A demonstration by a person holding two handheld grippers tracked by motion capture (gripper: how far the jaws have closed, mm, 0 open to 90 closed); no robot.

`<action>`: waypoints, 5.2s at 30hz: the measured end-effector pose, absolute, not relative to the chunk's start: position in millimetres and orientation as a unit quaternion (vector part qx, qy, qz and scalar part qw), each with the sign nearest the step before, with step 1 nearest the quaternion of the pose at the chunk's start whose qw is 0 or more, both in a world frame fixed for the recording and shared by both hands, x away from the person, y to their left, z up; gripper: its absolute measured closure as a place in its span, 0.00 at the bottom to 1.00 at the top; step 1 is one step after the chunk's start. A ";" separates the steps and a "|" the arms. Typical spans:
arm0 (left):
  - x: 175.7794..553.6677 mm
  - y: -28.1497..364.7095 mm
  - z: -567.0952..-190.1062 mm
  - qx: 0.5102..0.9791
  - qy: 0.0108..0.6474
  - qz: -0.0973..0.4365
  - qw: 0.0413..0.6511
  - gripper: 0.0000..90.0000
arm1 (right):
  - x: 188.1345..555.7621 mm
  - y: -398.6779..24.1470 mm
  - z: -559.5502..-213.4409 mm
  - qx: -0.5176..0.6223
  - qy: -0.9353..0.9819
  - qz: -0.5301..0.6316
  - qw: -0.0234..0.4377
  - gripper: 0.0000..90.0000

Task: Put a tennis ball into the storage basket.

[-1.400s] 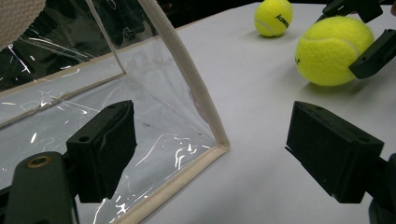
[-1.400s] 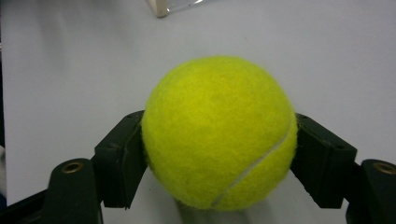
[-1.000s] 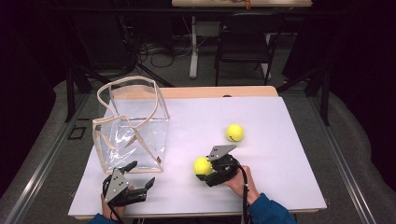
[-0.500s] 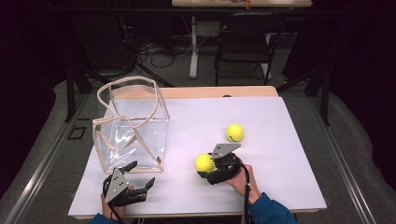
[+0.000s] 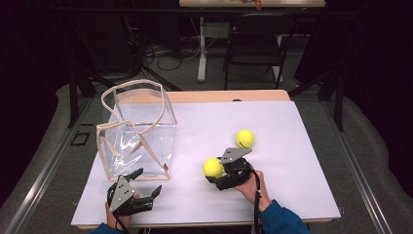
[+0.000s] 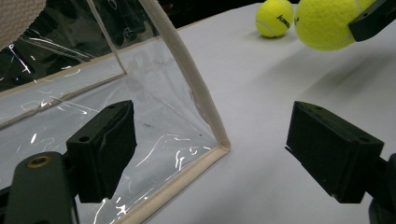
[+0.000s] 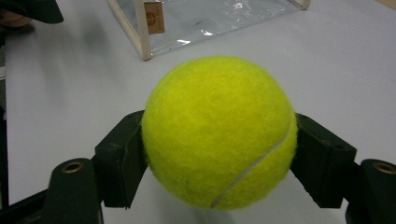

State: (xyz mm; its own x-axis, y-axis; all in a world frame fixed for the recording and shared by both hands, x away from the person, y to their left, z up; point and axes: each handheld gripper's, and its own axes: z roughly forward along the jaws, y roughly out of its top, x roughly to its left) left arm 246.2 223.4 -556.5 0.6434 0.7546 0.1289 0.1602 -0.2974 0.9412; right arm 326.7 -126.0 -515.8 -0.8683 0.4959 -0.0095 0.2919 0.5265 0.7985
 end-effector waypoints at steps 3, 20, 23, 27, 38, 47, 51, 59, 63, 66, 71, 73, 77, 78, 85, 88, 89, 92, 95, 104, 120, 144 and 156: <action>245.9 223.6 -556.4 0.749 0.306 0.293 0.509 0.17 | 327.8 -124.6 -514.1 0.228 0.864 0.432 0.121 0.29; 246.2 225.3 -555.8 0.747 0.307 0.294 0.511 0.17 | 335.6 -115.3 -500.8 0.221 0.864 0.434 0.128 0.29; 246.1 224.7 -556.0 0.747 0.307 0.294 0.511 0.17 | 337.3 -115.0 -498.8 0.220 0.864 0.434 0.129 0.29; 246.6 224.8 -556.4 0.747 0.308 0.294 0.510 0.17 | 341.9 -116.5 -494.7 0.222 0.860 0.441 0.129 0.29; 246.3 224.4 -556.4 0.747 0.307 0.294 0.511 0.17 | 353.8 -116.1 -489.8 0.227 0.855 0.449 0.127 0.29; 246.0 224.6 -556.2 0.747 0.307 0.293 0.511 0.17 | 360.6 -110.6 -485.7 0.224 0.854 0.451 0.128 0.29; 245.7 224.6 -556.0 0.748 0.307 0.293 0.511 0.17 | 362.6 -108.8 -484.1 0.223 0.854 0.453 0.128 0.29; 245.8 225.0 -555.8 0.747 0.306 0.294 0.511 0.17 | 368.1 -104.7 -481.5 0.222 0.853 0.454 0.127 0.29; 245.6 225.2 -555.8 0.748 0.306 0.295 0.510 0.17 | 370.9 -103.5 -480.3 0.223 0.853 0.456 0.124 0.29; 245.4 225.2 -555.8 0.748 0.306 0.294 0.511 0.17 | 373.1 -102.5 -478.9 0.223 0.852 0.457 0.125 0.29; 245.9 224.0 -555.8 0.748 0.304 0.294 0.511 0.17 | 375.9 -100.1 -477.8 0.223 0.851 0.459 0.125 0.29; 246.2 223.7 -555.7 0.748 0.304 0.294 0.512 0.17 | 376.1 -99.7 -476.6 0.223 0.850 0.460 0.125 0.29; 247.5 223.5 -556.3 0.748 0.303 0.292 0.513 0.17 | 377.1 -98.9 -474.7 0.222 0.851 0.458 0.127 0.29; 247.7 223.4 -556.3 0.748 0.303 0.292 0.513 0.17 | 377.6 -98.4 -474.2 0.222 0.851 0.458 0.128 0.29; 247.5 224.4 -556.3 0.749 0.302 0.291 0.513 0.17 | 382.1 -94.2 -470.0 0.222 0.849 0.462 0.129 0.29; 246.7 224.3 -555.8 0.748 0.301 0.293 0.514 0.17 | 384.8 -92.7 -469.0 0.222 0.848 0.465 0.126 0.29; 246.7 224.3 -555.8 0.748 0.302 0.293 0.514 0.17 | 385.6 -91.9 -468.9 0.221 0.848 0.465 0.126 0.29; 247.3 224.7 -556.0 0.747 0.302 0.292 0.515 0.17 | 387.4 -89.9 -468.6 0.220 0.849 0.464 0.126 0.29; 247.6 224.7 -556.4 0.747 0.304 0.290 0.516 0.18 | 389.1 -88.7 -467.5 0.219 0.850 0.462 0.128 0.29; 246.9 225.1 -556.0 0.746 0.304 0.293 0.516 0.17 | 393.3 -85.3 -463.0 0.221 0.851 0.461 0.123 0.29; 245.2 226.4 -555.9 0.744 0.307 0.294 0.516 0.17 | 402.3 -83.3 -446.5 0.214 0.851 0.462 0.126 0.29; 244.4 226.4 -555.6 0.743 0.305 0.294 0.518 0.17 | 414.0 -71.5 -419.6 0.200 0.856 0.459 0.130 0.29; 245.0 225.2 -556.3 0.743 0.307 0.292 0.518 0.17 | 416.8 -67.6 -408.7 0.197 0.859 0.455 0.129 0.29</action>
State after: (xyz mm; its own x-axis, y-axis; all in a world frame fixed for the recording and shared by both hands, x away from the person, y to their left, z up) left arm 245.0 225.2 -556.3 0.6412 0.7584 0.1168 0.1537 -0.2760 0.9488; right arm 416.8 -67.6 -408.7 -0.8892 0.4555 -0.0430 0.2200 0.5082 0.8327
